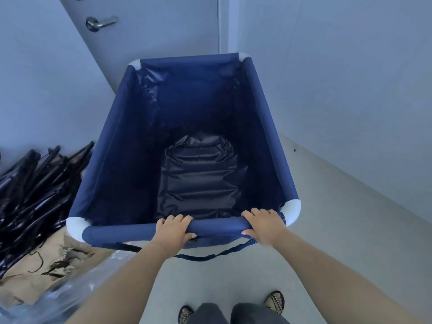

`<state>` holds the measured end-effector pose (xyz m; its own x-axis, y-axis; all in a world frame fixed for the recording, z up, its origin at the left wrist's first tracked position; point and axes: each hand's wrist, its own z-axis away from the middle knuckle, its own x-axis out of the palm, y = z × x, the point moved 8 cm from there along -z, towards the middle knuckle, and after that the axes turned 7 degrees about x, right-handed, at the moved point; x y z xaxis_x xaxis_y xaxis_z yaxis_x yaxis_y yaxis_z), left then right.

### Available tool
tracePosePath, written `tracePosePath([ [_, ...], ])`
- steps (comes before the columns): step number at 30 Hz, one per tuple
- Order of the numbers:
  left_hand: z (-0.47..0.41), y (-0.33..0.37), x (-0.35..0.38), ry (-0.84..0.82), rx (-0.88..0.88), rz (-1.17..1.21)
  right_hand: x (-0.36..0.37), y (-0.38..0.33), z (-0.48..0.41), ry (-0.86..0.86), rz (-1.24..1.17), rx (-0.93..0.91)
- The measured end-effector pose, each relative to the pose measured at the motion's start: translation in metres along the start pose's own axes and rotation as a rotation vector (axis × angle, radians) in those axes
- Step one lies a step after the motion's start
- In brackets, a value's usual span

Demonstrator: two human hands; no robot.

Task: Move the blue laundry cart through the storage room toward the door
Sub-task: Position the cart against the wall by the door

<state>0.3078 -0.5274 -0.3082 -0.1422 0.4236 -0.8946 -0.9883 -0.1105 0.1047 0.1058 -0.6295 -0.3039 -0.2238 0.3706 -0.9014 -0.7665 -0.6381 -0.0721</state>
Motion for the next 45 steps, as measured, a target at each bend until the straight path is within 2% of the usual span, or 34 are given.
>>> tracePosePath([
  [11, -0.043, 0.012, -0.023, 0.074, -0.175, -0.003, -0.03, 0.038, -0.054, -0.023, 0.022, -0.091],
  [16, -0.065, 0.004, -0.027, 0.018, -0.209, 0.037, -0.04, 0.048, -0.081, -0.065, 0.042, -0.118],
  [22, -0.093, -0.005, -0.036, -0.044, -0.177, 0.072, -0.054, 0.059, -0.113, -0.102, 0.03, -0.111],
  [26, -0.101, -0.003, -0.038, -0.128, -0.064, 0.075, -0.054, 0.067, -0.123, -0.162, -0.007, -0.1],
  [29, -0.099, -0.001, -0.041, -0.135, -0.032, 0.082, -0.055, 0.066, -0.126, -0.121, 0.006, -0.127],
  [45, -0.091, 0.005, -0.047, -0.073, -0.179, 0.04, -0.06, 0.06, -0.126, -0.124, 0.006, -0.291],
])
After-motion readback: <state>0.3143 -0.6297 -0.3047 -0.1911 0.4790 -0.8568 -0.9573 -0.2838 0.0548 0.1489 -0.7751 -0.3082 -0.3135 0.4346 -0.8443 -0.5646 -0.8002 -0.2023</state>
